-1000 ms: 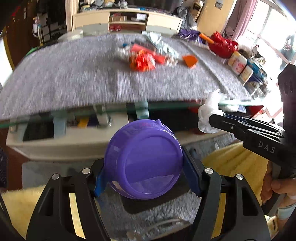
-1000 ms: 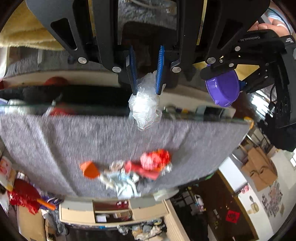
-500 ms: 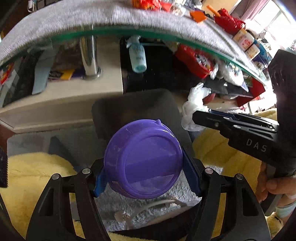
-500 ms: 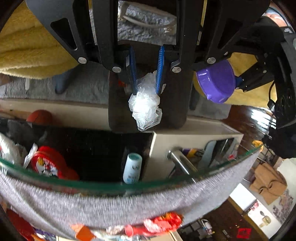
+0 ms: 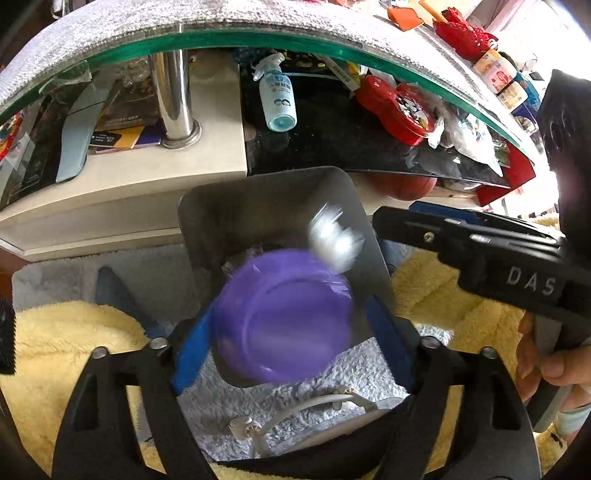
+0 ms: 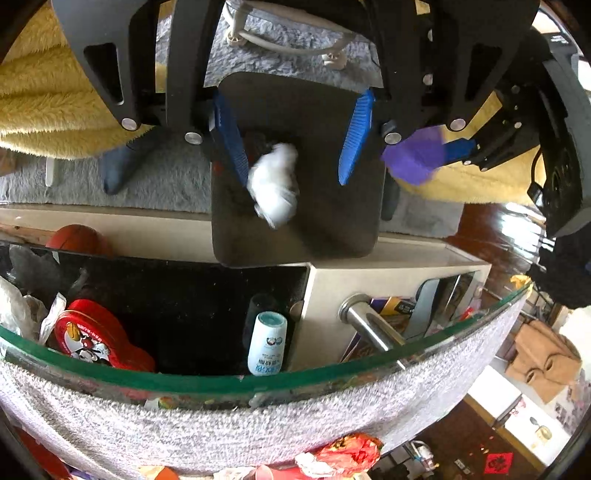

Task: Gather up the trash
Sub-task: 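Lower the purple lid and white bag into the grey bin and open both tools, then grasp the red-orange wrapper with the left tool while the right tool grasps the orange paper cone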

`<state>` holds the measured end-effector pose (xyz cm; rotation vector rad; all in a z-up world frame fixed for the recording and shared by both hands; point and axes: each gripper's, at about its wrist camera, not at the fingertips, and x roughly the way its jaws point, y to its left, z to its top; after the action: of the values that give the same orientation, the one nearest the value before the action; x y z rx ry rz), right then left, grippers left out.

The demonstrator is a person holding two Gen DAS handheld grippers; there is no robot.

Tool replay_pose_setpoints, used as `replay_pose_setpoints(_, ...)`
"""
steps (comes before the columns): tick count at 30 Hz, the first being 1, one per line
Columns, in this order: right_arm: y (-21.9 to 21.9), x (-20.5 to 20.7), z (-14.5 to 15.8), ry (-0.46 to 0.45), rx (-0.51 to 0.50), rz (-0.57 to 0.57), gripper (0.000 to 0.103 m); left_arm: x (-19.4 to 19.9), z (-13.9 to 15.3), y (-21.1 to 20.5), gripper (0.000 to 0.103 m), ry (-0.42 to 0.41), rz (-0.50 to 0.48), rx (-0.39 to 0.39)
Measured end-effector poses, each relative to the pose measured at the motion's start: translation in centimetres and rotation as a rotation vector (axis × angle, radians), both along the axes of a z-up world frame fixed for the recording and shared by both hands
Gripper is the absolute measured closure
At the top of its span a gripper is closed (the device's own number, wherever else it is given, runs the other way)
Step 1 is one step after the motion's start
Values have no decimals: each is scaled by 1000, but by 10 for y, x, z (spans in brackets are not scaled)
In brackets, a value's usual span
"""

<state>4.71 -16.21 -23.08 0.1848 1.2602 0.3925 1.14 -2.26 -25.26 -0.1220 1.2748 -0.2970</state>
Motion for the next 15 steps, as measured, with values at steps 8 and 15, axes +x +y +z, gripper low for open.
replay_pose_setpoints(8, -15, 8, 13, -31, -4, -52, 26, 4, 10, 5, 8, -32, 6, 23)
replay_pose_setpoints(15, -37, 16, 43, -99, 23, -110, 15, 13, 37, 18, 8, -83, 41, 16)
